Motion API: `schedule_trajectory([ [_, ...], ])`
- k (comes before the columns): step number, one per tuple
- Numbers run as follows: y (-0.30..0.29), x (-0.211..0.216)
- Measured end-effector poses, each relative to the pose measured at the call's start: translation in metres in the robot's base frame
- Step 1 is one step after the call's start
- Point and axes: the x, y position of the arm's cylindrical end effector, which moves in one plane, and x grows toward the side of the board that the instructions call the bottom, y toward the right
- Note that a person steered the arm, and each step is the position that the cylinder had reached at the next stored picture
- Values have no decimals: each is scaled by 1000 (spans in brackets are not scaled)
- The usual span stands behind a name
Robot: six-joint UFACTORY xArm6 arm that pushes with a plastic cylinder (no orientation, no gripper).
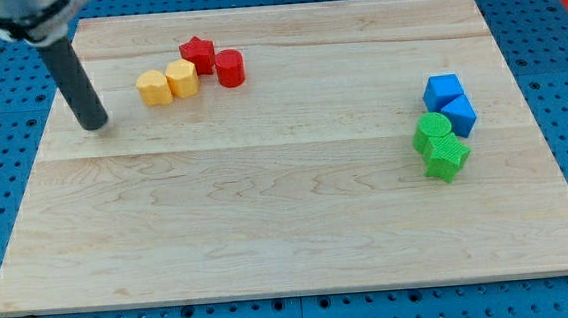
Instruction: Push a group of blocks to the left side of the board
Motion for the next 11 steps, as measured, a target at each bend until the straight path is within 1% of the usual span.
schedule_trajectory([
  [1, 58, 13],
  [2, 106, -6],
  [3, 156, -36],
  [4, 197, -78],
  [5, 201, -112],
  [6, 145, -102],
  [7, 91, -76],
  [8, 52, -71],
  [9, 51, -89],
  [11, 32, -142],
])
